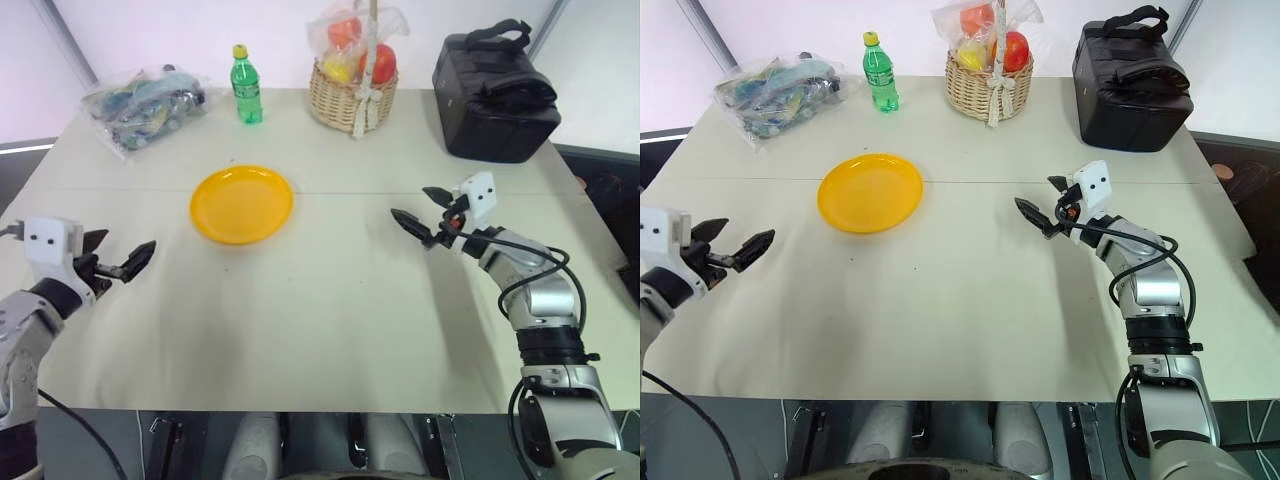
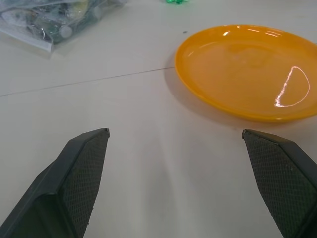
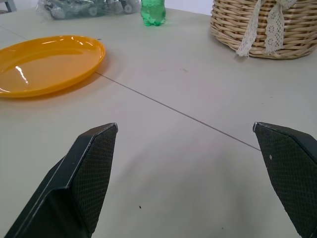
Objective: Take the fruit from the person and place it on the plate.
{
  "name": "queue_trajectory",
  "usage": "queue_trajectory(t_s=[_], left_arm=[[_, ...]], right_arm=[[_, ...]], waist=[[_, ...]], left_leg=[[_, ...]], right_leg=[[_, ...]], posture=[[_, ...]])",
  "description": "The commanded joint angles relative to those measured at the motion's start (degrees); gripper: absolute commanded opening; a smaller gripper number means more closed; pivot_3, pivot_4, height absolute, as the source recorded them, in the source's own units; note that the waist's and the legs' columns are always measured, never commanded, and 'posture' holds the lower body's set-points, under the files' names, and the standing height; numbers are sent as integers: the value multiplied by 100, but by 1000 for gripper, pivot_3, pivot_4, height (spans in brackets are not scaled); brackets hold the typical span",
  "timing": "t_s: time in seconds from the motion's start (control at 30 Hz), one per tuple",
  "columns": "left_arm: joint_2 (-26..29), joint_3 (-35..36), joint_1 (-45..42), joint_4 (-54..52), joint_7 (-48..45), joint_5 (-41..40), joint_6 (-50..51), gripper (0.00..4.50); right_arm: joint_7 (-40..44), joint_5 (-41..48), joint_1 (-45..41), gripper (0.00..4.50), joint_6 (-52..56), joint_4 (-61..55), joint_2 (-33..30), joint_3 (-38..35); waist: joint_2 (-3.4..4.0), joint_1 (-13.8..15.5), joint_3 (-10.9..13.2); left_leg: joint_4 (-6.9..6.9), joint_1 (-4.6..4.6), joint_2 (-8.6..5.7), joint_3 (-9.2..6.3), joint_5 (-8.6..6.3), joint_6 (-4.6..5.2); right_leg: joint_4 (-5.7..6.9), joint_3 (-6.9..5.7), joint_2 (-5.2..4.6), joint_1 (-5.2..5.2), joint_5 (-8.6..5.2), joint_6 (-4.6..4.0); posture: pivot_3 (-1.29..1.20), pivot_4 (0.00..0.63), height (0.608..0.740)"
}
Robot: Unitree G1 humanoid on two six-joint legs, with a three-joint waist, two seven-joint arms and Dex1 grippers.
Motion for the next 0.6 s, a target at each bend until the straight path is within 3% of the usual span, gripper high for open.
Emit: queue_trajectory(t_s=[0.03, 0.6], left_arm=[[28, 185, 8, -170, 20, -34, -100, 4490], [78, 124, -201, -93, 71, -58, -114, 4490]], right_arm=[[12, 49, -25, 4500, -36, -201, -42, -117], [-28, 50, 38, 4500, -70, -190, 17, -114]], waist=[[0, 0, 0], [0, 1, 0]], left_leg=[[0, 0, 0, 0, 0, 0], [0, 0, 0, 0, 0, 0]], right_leg=[[0, 0, 0, 0, 0, 0], [0, 0, 0, 0, 0, 0]], posture=[[0, 150, 740], [0, 150, 740]])
